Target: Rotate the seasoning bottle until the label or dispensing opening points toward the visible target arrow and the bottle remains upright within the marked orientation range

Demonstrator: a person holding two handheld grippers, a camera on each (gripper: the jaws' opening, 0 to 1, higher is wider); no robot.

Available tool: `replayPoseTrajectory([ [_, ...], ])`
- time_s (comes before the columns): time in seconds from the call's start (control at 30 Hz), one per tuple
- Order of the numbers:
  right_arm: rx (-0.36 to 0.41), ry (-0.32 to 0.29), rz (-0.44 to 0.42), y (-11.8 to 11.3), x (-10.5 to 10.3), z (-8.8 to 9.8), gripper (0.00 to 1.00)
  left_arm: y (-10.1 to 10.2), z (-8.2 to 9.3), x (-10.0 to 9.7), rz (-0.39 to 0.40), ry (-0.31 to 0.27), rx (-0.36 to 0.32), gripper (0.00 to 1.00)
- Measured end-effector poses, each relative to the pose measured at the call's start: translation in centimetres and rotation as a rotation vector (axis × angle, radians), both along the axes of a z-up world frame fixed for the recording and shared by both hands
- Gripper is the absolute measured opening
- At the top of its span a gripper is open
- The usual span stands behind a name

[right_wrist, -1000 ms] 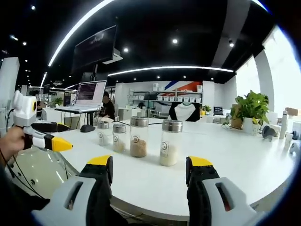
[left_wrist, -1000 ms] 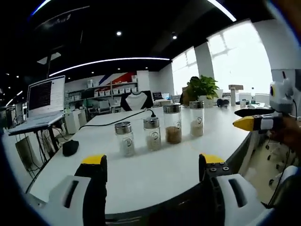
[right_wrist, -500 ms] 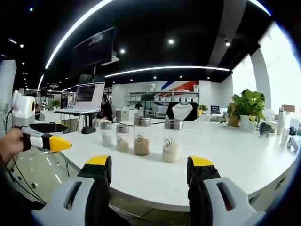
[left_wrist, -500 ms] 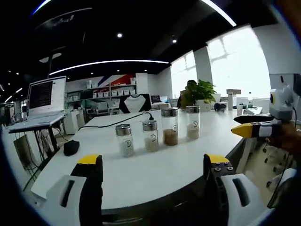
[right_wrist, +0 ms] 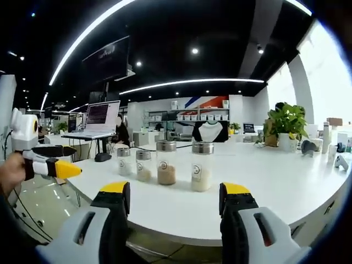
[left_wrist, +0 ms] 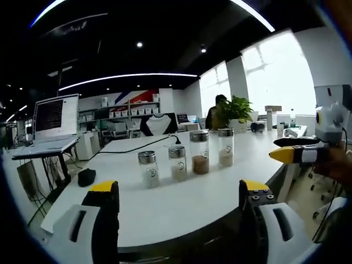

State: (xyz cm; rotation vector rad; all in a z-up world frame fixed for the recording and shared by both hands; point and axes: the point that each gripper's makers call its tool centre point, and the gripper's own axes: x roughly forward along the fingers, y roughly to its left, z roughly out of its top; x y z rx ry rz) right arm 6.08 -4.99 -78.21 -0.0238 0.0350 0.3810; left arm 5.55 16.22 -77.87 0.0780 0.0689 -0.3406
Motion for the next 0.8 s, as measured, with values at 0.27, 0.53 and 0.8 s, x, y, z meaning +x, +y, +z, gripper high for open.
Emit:
replayPoseTrajectory([
  [0.27,0.013,0.004,-0.008,-0.05,-0.08,0.12,0.66,0.18,0.11,0.02,0.004,0.0,0.001,0.95],
  [0.53,0.018,0.013,-0.009,-0.13,0.2,-0.07,0.66,0.19,-0.05,0.36,0.003,0.007,-0.002,0.94],
  [0.8,0.015,0.02,-0.011,-0.42,0.52,-0.31,0.66,0.47,-0.14,0.92,0.013,0.012,0.014,0.92],
])
